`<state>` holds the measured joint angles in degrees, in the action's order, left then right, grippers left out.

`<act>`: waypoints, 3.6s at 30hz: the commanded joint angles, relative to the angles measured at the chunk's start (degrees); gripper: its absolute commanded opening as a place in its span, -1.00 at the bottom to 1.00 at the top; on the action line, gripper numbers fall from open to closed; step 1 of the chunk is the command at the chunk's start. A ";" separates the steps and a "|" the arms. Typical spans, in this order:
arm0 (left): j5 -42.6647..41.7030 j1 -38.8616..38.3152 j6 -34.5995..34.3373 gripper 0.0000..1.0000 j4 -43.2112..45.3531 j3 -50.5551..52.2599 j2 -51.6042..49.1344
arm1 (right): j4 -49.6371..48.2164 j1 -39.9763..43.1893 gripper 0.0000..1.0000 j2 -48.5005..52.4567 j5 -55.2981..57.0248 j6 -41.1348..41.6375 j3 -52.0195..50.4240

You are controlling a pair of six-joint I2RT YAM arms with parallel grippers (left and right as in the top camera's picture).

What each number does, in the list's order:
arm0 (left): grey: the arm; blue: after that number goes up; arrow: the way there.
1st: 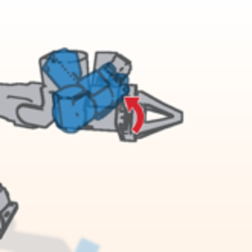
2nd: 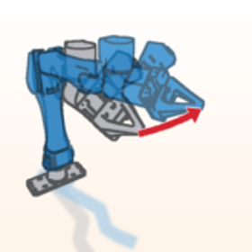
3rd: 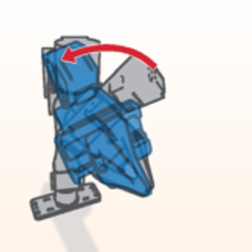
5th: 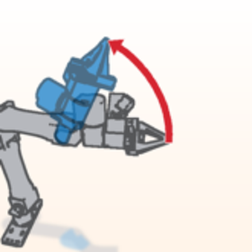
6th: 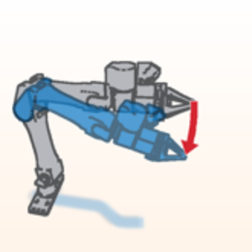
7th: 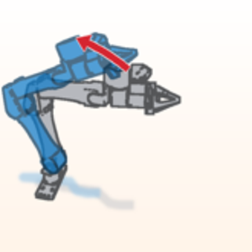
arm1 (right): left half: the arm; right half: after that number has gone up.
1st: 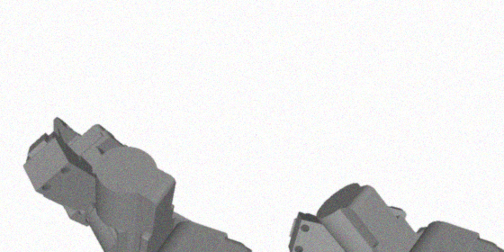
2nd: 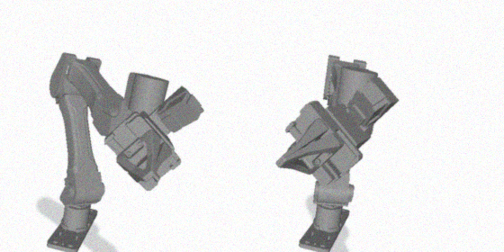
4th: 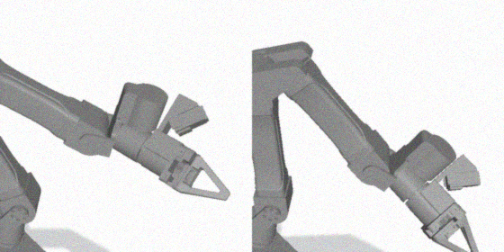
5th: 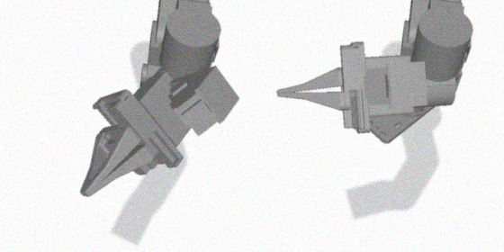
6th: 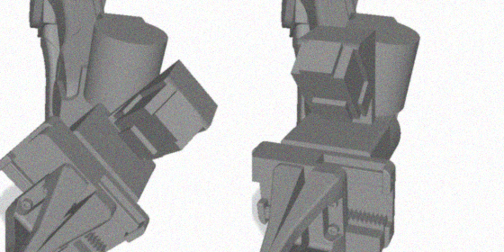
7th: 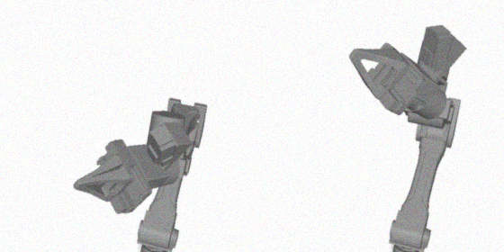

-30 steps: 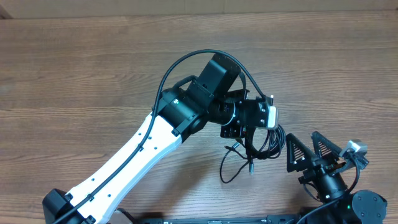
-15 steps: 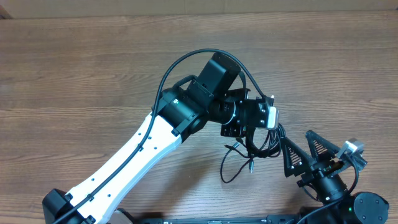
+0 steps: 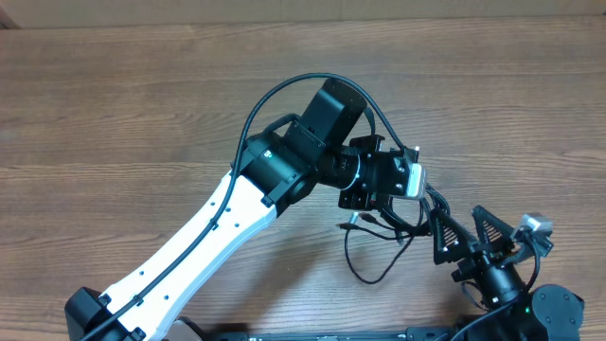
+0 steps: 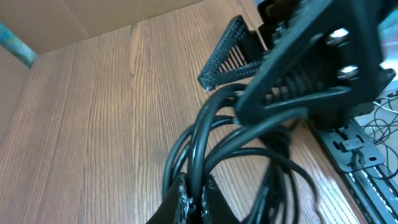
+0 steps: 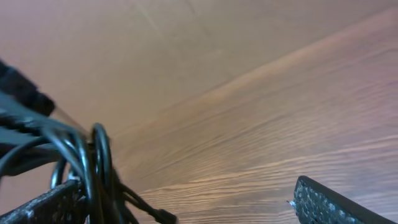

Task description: Untangle cables

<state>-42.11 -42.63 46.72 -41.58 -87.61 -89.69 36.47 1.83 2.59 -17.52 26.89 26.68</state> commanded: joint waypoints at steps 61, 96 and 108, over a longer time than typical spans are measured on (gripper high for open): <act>-15.80 4.70 -34.07 -0.91 12.79 -1.55 7.06 | -5.46 -0.17 1.00 0.17 -11.69 -10.73 1.14; 11.63 -5.77 -36.39 -0.73 13.16 -1.53 6.45 | -6.49 -0.17 -0.93 0.17 -11.26 -10.27 1.14; 15.10 -5.77 -46.58 1.00 7.08 -1.53 6.45 | -6.43 -0.17 -0.93 0.17 -6.78 -6.97 1.14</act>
<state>-28.16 -48.40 3.42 -33.45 -87.72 -83.33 30.63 1.74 2.70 -25.96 18.06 26.70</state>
